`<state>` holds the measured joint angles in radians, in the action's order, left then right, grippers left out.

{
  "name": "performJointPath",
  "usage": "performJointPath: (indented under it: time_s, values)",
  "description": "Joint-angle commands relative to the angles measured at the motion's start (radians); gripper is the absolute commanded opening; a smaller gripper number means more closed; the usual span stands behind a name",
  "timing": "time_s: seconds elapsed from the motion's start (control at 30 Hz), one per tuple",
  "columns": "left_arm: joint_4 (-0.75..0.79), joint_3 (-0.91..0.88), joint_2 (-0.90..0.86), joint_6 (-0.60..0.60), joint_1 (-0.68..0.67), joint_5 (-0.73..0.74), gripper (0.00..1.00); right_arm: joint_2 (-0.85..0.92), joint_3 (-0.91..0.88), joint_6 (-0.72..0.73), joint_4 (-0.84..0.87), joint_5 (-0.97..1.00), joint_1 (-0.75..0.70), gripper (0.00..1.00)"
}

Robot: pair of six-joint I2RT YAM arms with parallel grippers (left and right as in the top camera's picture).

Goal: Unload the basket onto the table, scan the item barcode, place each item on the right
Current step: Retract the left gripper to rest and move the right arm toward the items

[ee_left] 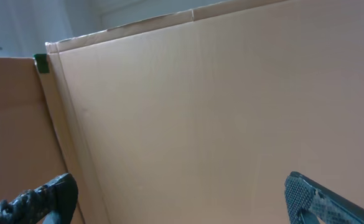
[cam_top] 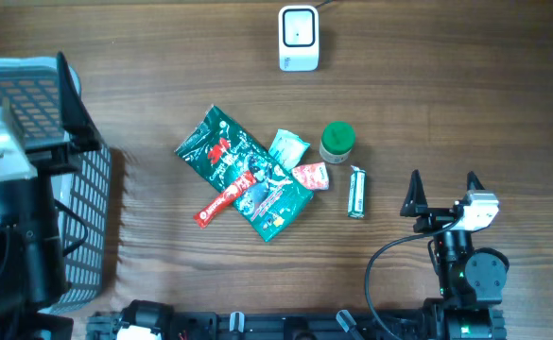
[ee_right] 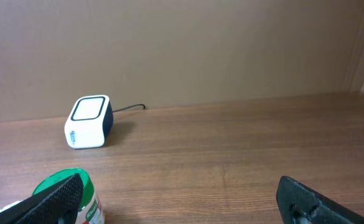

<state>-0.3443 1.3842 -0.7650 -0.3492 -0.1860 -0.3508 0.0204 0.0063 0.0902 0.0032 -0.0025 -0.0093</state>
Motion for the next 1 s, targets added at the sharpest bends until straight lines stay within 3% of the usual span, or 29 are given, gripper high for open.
performJointPath:
  time_s: [0.0,0.17,0.3,0.37,0.57,0.67,0.8,0.97]
  values:
    - [-0.010,-0.027,0.067,0.126,0.111,0.222,1.00,-0.006,-0.001,0.016,0.004,0.005,-0.002,1.00]
    - [-0.055,-0.036,0.221,0.183,0.280,0.314,1.00,-0.006,-0.001,0.024,0.003,0.002,-0.002,1.00]
    - [-0.076,-0.114,0.388,0.182,0.380,0.519,1.00,-0.006,-0.001,0.016,0.003,0.002,-0.002,1.00]
    - [-0.068,-0.143,0.449,0.182,0.352,0.526,1.00,-0.006,-0.001,0.111,-0.001,-0.052,-0.002,1.00]
    - [-0.074,-0.179,0.630,0.182,0.292,0.533,1.00,-0.006,-0.001,0.665,0.016,-0.211,-0.002,1.00]
    - [-0.092,-0.203,0.740,0.182,0.253,0.585,1.00,-0.005,-0.001,0.621,0.033,-0.461,-0.002,1.00]
    - [-0.122,-0.211,0.760,0.182,0.242,0.586,1.00,0.067,0.055,0.549,0.004,-0.459,-0.002,0.99]
    - [-0.182,-0.230,0.760,0.174,0.256,0.559,1.00,0.351,0.331,0.356,-0.339,-0.353,-0.002,1.00]
